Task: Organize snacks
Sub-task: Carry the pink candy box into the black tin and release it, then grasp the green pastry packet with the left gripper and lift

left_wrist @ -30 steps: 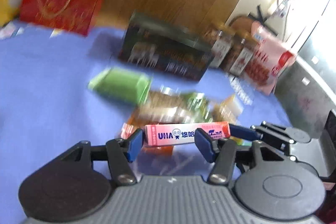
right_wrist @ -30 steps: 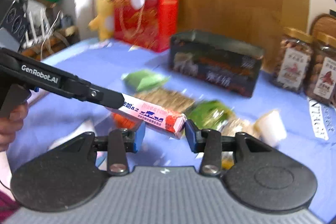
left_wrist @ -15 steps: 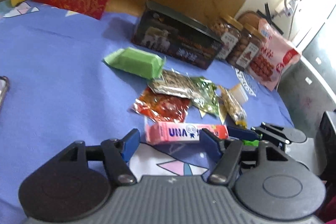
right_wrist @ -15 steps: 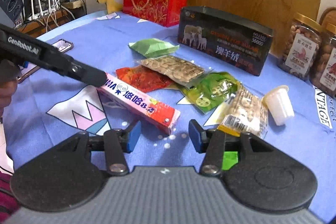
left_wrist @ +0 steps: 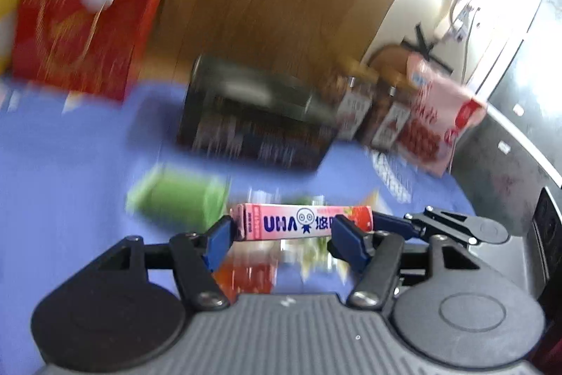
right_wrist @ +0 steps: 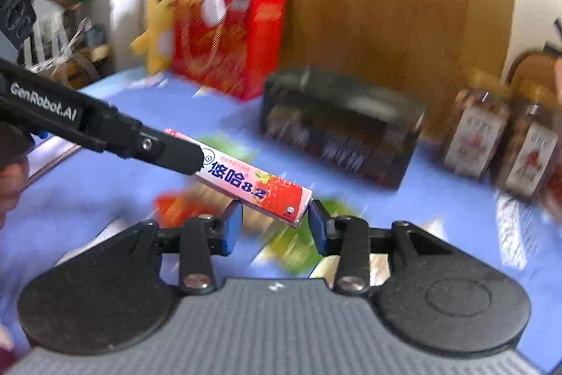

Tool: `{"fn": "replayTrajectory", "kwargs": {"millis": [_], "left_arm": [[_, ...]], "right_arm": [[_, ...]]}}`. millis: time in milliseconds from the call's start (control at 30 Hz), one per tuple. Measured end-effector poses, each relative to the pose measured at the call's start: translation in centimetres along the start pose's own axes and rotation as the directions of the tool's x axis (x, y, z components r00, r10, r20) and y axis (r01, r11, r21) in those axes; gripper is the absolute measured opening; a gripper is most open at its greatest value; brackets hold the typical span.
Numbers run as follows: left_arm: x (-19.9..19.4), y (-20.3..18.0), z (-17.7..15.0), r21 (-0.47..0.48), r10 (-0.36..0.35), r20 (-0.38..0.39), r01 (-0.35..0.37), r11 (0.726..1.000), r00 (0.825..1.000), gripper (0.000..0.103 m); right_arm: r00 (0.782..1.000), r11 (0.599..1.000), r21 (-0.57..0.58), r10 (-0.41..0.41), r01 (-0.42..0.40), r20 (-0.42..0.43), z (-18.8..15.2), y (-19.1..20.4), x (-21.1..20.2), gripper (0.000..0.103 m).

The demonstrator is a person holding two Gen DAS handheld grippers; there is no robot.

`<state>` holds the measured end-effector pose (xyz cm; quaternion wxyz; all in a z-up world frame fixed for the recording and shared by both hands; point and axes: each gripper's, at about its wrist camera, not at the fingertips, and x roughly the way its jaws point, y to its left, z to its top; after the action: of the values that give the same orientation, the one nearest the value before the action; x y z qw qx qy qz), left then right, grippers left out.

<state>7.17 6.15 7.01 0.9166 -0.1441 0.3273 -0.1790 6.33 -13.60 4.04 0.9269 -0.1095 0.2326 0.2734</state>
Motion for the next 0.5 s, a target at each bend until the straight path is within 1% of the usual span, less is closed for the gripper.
{"fn": "replayTrajectory", "kwargs": {"millis": [67,167,233,300,367,433,500], "left_arm": [[1.0,-0.6,2.8,0.032,0.006,0.037,-0.007,0.999,0.999,0.062],[2.9,-0.9,6.5,0.065,0.009,0.1,-0.015,0.998,0.995,0.062],[4.8,-0.6,8.5,0.06,0.011,0.112,-0.018,0.998,0.994,0.062],[7.0,0.1,10.0,0.04,0.017,0.098,-0.021,0.999,0.995,0.062],[8.8,1.1,10.9,0.025,0.021,0.088,-0.023,0.999,0.996,0.062],[10.2,1.8,11.2,0.018,0.049,0.074,-0.05,0.999,0.996,0.062],[11.2,2.8,11.3,0.0,0.07,0.039,-0.07,0.998,0.997,0.062]], "right_arm": [[0.998,0.999,0.011,-0.035,0.035,0.051,1.8,-1.4,1.1,0.044],[0.994,0.996,0.051,-0.074,0.07,0.085,4.3,-3.9,3.5,0.044],[0.992,0.993,0.084,-0.088,0.081,0.088,5.6,-5.4,5.2,0.044],[0.991,0.99,0.106,-0.1,0.091,0.086,6.5,-6.8,7.1,0.044],[0.991,0.987,0.13,-0.105,0.094,0.079,7.1,-7.6,8.4,0.046],[0.994,0.986,0.145,-0.09,0.082,0.053,7.4,-8.2,9.9,0.048],[0.997,0.986,0.148,-0.077,0.074,0.017,7.5,-8.4,11.1,0.049]]}}
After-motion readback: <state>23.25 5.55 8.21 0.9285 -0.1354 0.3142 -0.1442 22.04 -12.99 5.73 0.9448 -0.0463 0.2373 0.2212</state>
